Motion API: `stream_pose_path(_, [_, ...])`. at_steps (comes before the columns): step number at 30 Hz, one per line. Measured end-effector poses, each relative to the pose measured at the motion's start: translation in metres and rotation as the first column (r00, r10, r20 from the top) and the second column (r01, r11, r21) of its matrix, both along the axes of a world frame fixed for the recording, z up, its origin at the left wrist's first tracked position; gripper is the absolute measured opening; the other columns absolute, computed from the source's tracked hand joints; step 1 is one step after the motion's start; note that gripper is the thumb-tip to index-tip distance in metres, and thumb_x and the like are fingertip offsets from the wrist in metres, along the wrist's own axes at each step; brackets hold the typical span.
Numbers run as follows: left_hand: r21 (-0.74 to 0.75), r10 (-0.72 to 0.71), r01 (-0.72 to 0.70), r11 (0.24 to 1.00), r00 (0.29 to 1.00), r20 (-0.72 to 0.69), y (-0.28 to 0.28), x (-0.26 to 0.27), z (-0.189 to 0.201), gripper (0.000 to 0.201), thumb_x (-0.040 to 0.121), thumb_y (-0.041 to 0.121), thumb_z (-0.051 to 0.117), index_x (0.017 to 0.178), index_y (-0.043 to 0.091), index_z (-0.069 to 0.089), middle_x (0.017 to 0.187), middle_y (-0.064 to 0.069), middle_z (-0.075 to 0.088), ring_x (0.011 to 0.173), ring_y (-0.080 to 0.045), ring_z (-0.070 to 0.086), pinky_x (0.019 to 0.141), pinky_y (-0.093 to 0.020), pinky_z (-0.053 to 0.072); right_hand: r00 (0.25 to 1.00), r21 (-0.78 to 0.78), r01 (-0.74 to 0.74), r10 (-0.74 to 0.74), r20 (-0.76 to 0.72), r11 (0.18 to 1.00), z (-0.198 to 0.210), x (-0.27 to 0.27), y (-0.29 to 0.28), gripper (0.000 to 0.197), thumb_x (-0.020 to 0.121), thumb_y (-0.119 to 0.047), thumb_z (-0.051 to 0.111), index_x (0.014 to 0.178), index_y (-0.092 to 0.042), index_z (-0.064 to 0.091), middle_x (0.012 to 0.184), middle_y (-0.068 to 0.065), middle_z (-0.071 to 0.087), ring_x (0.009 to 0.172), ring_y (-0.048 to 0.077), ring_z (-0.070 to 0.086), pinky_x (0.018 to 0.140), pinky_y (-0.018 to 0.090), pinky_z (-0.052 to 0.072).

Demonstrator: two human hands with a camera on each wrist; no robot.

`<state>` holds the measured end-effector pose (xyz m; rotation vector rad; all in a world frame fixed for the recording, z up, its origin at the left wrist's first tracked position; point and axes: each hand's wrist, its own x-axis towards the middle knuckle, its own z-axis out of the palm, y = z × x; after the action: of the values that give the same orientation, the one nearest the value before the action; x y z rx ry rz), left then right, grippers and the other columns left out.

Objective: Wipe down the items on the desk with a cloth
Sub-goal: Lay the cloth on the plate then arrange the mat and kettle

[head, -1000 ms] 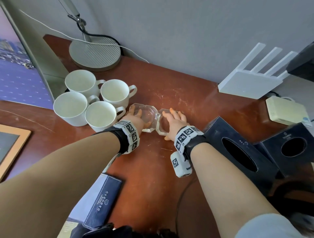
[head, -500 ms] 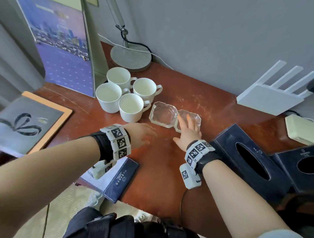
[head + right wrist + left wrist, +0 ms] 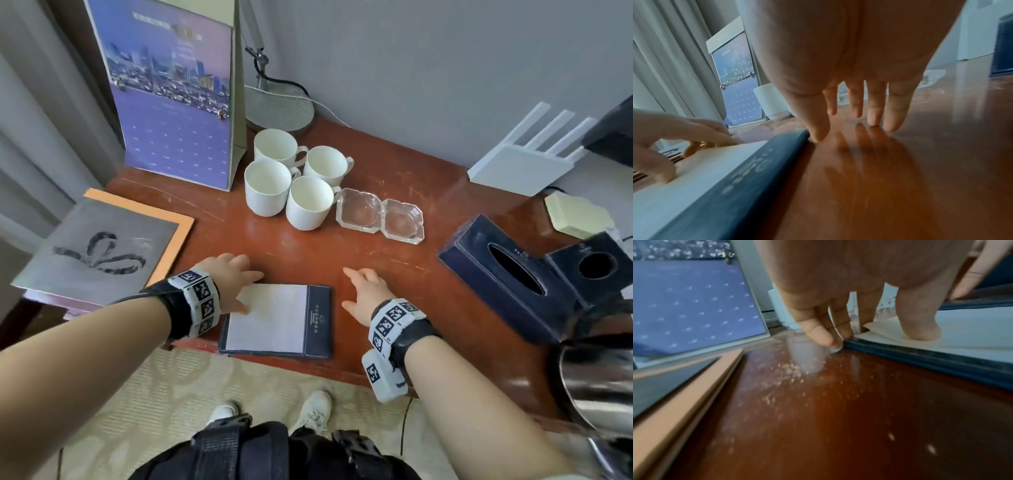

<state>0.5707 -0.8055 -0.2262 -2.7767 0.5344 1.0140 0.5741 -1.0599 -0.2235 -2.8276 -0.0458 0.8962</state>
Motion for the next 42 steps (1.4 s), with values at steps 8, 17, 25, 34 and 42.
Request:
stream_pose_path(8, [-0.038, 0.098, -0.092, 0.995, 0.974, 0.202, 0.021, -0.034, -0.004, 0.089, 0.087, 0.061, 0.042, 0.148, 0.019, -0.006, 0.139, -0.004, 0.041, 0.122, -0.024, 0.045, 0.094, -0.033, 0.042, 0.922, 0.036, 0.368, -0.36, -0.139, 0.929, -0.005, -0.048, 0.036, 0.057, 0.097, -0.04, 0.041, 0.146, -0.021, 0.02, 0.114, 0.01, 0.064, 0.081, 0.023, 0.069, 0.075, 0.037, 0.057])
stream_pose_path(17, [-0.063, 0.168, -0.165, 0.984, 0.985, 0.03, 0.058, -0.052, 0.0, 0.053, 0.09, 0.047, 0.051, 0.127, 0.013, 0.035, 0.107, -0.007, 0.062, 0.095, -0.026, 0.06, 0.076, -0.036, 0.05, 0.829, 0.58, 0.485, -0.554, -0.069, 0.654, -0.013, -0.042, 0.087, 0.076, 0.089, -0.016, 0.06, 0.149, -0.023, 0.013, 0.134, 0.009, 0.05, 0.105, 0.025, 0.061, 0.097, 0.04, 0.048])
stream_pose_path(25, [-0.181, 0.122, -0.115, 0.977, 0.992, 0.031, 0.068, -0.06, -0.006, 0.068, 0.083, 0.034, 0.065, 0.14, 0.03, 0.028, 0.141, -0.002, 0.018, 0.128, -0.025, 0.03, 0.105, -0.037, 0.039, 0.985, 0.442, 0.158, -0.175, -0.003, 0.883, -0.012, -0.053, 0.125, 0.057, 0.091, -0.015, 0.056, 0.143, -0.019, 0.032, 0.148, 0.005, 0.035, 0.134, 0.021, 0.038, 0.109, 0.034, 0.034])
stream_pose_path(34, [-0.171, 0.178, -0.166, 0.971, 0.982, 0.055, 0.082, -0.069, -0.004, 0.059, 0.088, 0.038, 0.059, 0.139, 0.03, 0.031, 0.14, -0.001, 0.027, 0.13, -0.023, 0.029, 0.104, -0.036, 0.038, 0.997, 0.316, -0.049, 0.027, 0.075, 0.947, -0.009, -0.048, 0.148, 0.042, 0.096, -0.018, 0.047, 0.139, -0.016, 0.041, 0.145, 0.003, 0.039, 0.13, 0.019, 0.041, 0.105, 0.025, 0.029])
stream_pose_path(42, [-0.359, 0.224, -0.132, 0.924, 0.948, 0.228, 0.05, -0.056, 0.026, 0.066, 0.09, 0.047, 0.051, 0.146, 0.025, 0.022, 0.15, -0.002, 0.02, 0.139, -0.023, 0.019, 0.114, -0.035, 0.023, 0.976, 0.159, -0.026, -0.009, 0.219, 0.987, 0.046, -0.061, 0.081, 0.036, 0.098, -0.025, 0.043, 0.134, -0.022, 0.047, 0.148, -0.004, 0.031, 0.131, 0.015, 0.038, 0.106, 0.025, 0.028])
